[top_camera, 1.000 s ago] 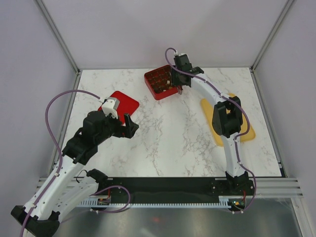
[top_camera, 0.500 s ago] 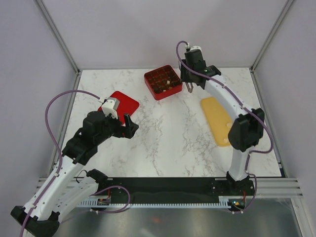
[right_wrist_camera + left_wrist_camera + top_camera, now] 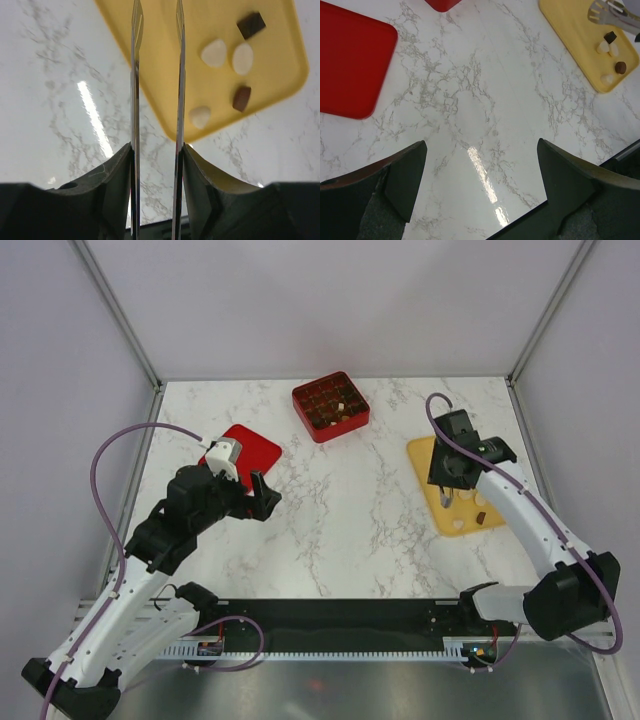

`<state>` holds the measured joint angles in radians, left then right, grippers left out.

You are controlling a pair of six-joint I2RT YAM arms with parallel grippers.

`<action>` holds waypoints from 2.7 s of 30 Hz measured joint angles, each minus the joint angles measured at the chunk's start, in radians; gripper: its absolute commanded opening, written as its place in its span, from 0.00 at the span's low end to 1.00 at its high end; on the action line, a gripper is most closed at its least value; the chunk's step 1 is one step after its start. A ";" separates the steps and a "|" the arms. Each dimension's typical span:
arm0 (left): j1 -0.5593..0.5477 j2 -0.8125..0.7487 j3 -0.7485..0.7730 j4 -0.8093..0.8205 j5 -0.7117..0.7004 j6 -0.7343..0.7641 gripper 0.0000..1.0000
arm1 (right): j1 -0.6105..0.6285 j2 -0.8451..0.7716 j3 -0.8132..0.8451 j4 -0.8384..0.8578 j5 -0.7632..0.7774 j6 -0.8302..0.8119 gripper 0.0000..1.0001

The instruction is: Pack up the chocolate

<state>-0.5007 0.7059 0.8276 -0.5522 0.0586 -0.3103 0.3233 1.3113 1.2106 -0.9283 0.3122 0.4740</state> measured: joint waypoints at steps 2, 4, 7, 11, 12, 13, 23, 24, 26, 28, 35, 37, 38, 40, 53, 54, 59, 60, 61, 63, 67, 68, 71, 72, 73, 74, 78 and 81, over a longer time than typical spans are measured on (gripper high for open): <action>0.000 0.000 0.000 0.000 0.004 0.000 1.00 | -0.032 -0.045 -0.065 -0.047 -0.003 0.010 0.50; 0.000 0.000 0.000 0.000 0.007 0.000 1.00 | -0.062 -0.092 -0.102 -0.076 -0.004 0.020 0.51; 0.000 0.000 0.000 0.000 0.018 0.000 1.00 | -0.081 -0.143 -0.129 -0.088 -0.012 0.031 0.52; 0.000 -0.001 0.000 0.000 0.023 0.000 1.00 | -0.093 -0.153 -0.151 -0.081 -0.027 0.035 0.53; 0.000 -0.001 0.000 0.000 0.023 0.000 1.00 | -0.100 -0.153 -0.161 -0.077 -0.030 0.035 0.54; 0.000 -0.002 0.000 0.000 0.023 0.000 1.00 | -0.108 -0.153 -0.172 -0.074 -0.032 0.035 0.54; 0.000 -0.004 0.000 0.000 0.023 0.000 1.00 | -0.182 -0.153 -0.272 -0.018 -0.056 0.035 0.57; 0.000 -0.003 0.000 0.000 0.023 0.000 1.00 | -0.189 -0.153 -0.281 -0.013 -0.061 0.035 0.57; 0.000 -0.003 0.000 0.000 0.023 0.000 1.00 | -0.201 -0.153 -0.292 -0.006 -0.072 0.035 0.57; 0.000 -0.002 0.000 0.000 0.023 0.000 1.00 | -0.212 -0.154 -0.300 0.003 -0.079 0.034 0.57; 0.000 0.003 0.000 0.000 0.023 0.000 1.00 | -0.249 -0.158 -0.324 0.040 -0.109 0.026 0.53; 0.000 0.003 0.000 0.000 0.023 0.000 1.00 | -0.252 -0.159 -0.333 0.045 -0.114 0.026 0.52; 0.000 0.003 0.000 0.000 0.023 0.000 1.00 | -0.253 -0.158 -0.337 0.047 -0.117 0.024 0.50; 0.000 0.004 0.000 0.000 0.023 0.000 1.00 | -0.254 -0.159 -0.340 0.048 -0.120 0.022 0.47; 0.000 0.008 0.000 0.000 0.023 0.000 1.00 | -0.255 -0.173 -0.315 0.050 -0.159 0.004 0.33; 0.000 0.008 0.000 0.000 0.023 0.000 1.00 | -0.255 -0.171 -0.306 0.050 -0.162 0.003 0.33; 0.000 0.008 0.000 0.000 0.022 0.000 1.00 | -0.255 -0.147 -0.240 0.048 -0.180 -0.004 0.31; 0.000 0.008 0.000 0.000 0.022 0.000 1.00 | -0.255 -0.135 -0.218 0.050 -0.185 -0.007 0.31; 0.000 0.008 0.000 0.000 0.022 0.000 1.00 | -0.255 -0.127 -0.203 0.053 -0.189 -0.008 0.31; 0.000 0.008 0.000 0.000 0.021 0.000 1.00 | -0.254 -0.095 -0.157 0.054 -0.212 -0.008 0.31; 0.000 0.008 0.000 0.000 0.021 0.000 1.00 | -0.211 0.001 -0.031 0.071 -0.229 -0.005 0.31; 0.000 0.008 0.000 0.000 0.021 0.000 1.00 | -0.188 0.037 0.015 0.075 -0.229 -0.003 0.31; 0.000 0.008 0.000 0.000 0.020 0.000 1.00 | -0.113 0.165 0.166 0.117 -0.227 0.003 0.31; 0.000 0.008 0.000 0.000 0.018 0.000 1.00 | -0.085 0.212 0.212 0.134 -0.225 0.005 0.31; 0.000 0.007 0.000 0.000 0.017 0.000 1.00 | -0.062 0.252 0.253 0.147 -0.226 0.006 0.31; 0.000 0.007 0.000 0.000 0.016 0.000 1.00 | -0.037 0.301 0.304 0.164 -0.229 0.006 0.31; 0.000 0.007 0.000 0.000 0.002 0.000 1.00 | 0.049 0.498 0.498 0.224 -0.235 0.003 0.32; 0.000 0.007 0.000 0.000 -0.003 0.000 1.00 | 0.092 0.624 0.627 0.261 -0.239 0.000 0.33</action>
<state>-0.5007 0.7128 0.8276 -0.5518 0.0551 -0.3103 0.4152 1.9354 1.8378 -0.6674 0.0734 0.4736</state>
